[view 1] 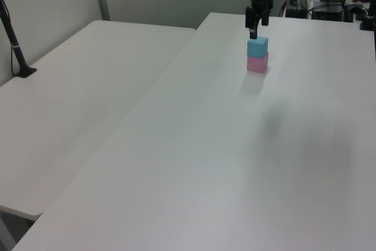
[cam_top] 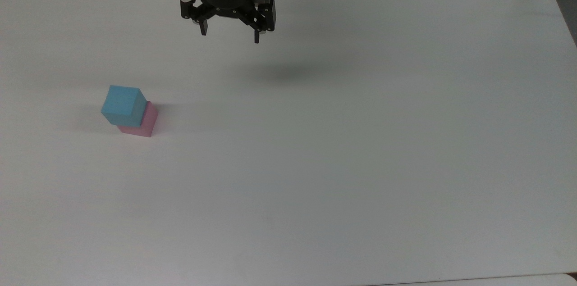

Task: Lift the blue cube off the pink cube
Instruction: 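Move the open gripper over the light-blue cube on the pink cube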

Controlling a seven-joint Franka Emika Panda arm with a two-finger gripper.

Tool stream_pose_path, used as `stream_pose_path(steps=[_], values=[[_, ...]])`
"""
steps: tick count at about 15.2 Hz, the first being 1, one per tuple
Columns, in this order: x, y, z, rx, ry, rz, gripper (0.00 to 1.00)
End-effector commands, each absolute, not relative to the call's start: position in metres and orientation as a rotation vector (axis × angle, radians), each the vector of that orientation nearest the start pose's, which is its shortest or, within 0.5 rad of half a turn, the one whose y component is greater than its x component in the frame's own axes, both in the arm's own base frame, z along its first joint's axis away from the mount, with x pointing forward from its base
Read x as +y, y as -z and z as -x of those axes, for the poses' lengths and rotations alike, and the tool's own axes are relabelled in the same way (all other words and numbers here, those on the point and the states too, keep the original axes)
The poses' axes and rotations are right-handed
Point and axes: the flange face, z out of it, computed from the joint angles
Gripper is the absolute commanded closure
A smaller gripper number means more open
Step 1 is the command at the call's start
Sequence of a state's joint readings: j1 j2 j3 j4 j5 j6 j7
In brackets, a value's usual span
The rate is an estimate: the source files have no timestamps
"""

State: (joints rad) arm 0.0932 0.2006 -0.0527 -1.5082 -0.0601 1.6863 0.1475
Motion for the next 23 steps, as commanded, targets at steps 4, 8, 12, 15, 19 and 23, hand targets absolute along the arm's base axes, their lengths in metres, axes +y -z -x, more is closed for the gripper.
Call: stream_pose_path(steps=[4, 8, 12, 15, 19, 23], values=[[0.02, -0.55, -0.61, 0.192, -0.043, 3.186, 0.0], [0.016, -0.551, -0.611, 0.175, -0.032, 3.187, 0.0], [-0.031, -0.541, -0.621, 0.076, -0.001, 3.193, 0.0], [-0.089, -0.519, -0.633, 0.138, 0.026, 3.203, 0.0], [-0.155, -0.484, -0.645, 0.145, 0.084, 3.221, 0.0], [-0.186, -0.442, -0.657, 0.104, 0.106, 3.246, 0.0]])
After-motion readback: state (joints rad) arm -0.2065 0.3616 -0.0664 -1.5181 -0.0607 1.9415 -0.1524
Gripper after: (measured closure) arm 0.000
